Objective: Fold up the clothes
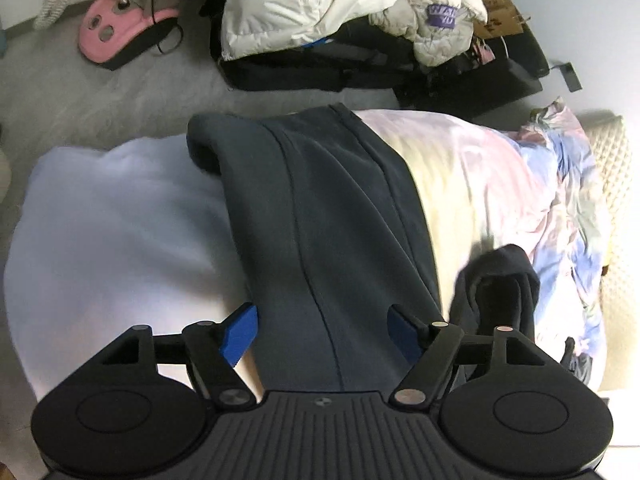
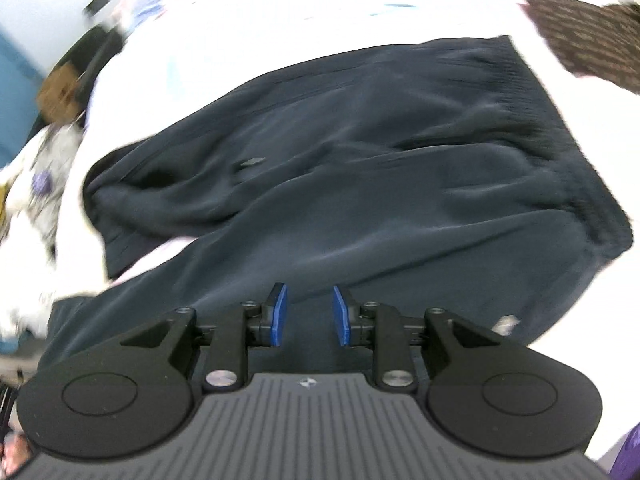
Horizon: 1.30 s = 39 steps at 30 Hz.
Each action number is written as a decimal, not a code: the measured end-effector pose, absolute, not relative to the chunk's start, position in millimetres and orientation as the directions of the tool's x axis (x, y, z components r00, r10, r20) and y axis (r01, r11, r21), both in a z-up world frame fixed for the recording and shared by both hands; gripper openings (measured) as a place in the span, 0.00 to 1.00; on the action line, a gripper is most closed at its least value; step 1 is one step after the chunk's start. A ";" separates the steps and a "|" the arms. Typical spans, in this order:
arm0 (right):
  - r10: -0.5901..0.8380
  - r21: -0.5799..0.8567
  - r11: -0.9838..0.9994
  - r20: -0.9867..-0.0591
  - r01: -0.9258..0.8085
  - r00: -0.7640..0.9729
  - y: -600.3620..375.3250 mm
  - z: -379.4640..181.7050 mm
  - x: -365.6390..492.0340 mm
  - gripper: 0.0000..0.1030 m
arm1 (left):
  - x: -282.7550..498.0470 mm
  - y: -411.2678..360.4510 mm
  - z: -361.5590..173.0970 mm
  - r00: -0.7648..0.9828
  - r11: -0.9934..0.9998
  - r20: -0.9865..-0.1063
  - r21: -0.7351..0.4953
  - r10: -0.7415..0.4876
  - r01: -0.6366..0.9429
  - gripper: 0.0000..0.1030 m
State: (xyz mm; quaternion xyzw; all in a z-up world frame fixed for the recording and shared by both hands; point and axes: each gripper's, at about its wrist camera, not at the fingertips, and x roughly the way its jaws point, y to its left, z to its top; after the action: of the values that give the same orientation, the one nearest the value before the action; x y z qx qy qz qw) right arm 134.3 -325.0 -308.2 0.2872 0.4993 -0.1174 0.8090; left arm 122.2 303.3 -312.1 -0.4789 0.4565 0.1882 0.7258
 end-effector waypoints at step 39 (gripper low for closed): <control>0.133 0.755 0.200 -0.653 0.625 0.746 -587.5 -483.7 6.6 0.66 | 108.4 -26.9 -188.6 0.434 0.841 -0.897 -0.297 -0.083 -0.453 0.73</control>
State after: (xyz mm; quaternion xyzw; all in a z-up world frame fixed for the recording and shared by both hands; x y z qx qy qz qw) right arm 6.6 -587.5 -483.7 0.6083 0.3114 -0.1735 0.7092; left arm 108.4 -26.9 -188.6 -0.2579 0.5194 0.1148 0.8066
